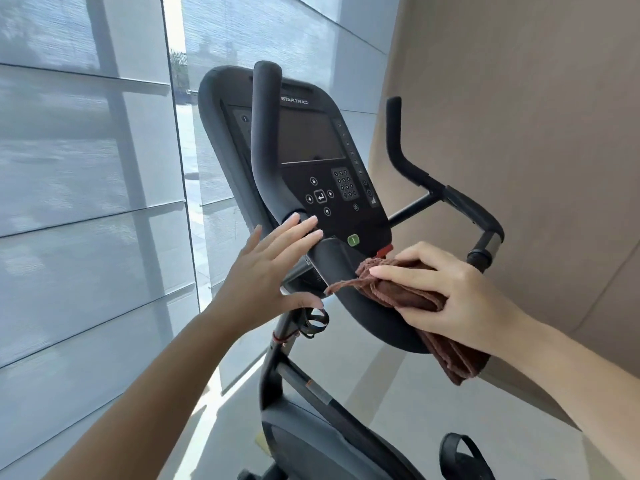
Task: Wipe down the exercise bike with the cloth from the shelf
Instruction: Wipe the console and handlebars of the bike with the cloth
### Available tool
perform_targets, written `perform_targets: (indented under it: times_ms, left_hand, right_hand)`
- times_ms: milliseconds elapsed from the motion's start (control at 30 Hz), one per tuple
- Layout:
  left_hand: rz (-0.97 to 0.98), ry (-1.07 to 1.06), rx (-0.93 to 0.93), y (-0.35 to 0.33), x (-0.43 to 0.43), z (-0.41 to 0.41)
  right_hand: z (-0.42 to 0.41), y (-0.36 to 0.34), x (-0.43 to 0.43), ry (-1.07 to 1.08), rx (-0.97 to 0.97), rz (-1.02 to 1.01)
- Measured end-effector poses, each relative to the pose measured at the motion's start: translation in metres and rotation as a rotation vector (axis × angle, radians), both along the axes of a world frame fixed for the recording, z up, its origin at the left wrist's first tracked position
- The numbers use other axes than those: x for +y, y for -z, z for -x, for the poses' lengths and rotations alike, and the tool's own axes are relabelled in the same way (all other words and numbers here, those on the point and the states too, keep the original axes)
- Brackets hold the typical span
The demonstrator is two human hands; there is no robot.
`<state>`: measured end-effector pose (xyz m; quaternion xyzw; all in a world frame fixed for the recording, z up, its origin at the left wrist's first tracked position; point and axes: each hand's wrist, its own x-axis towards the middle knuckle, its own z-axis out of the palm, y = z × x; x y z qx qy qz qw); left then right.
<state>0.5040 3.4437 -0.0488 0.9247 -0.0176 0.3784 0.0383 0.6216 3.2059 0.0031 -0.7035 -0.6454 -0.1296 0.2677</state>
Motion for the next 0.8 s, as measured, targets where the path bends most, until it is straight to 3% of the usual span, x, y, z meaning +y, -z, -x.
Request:
perform_targets:
  times_ms: [167,267,367,533,800]
  left_hand:
    - [-0.015,0.047,-0.03,0.002,0.014,-0.007]
    - [-0.008,0.084,-0.049,0.002,0.017,-0.01]
    - [0.009,0.129,-0.092,0.004,0.018,-0.014]
    - [0.001,0.158,-0.153,0.008,0.017,-0.02]
    - [-0.015,0.164,-0.163,0.007,0.021,-0.02]
  right_hand:
    - [0.005,-0.013,0.033,-0.016,-0.05,0.003]
    - [0.005,-0.017,0.037,-0.037,0.265,0.224]
    - [0.011,-0.013,0.037,-0.011,0.395,0.097]
    - [0.018,-0.007,0.05,0.204,0.213,0.077]
    - [0.03,-0.003,0.031,0.059,-0.245,0.071]
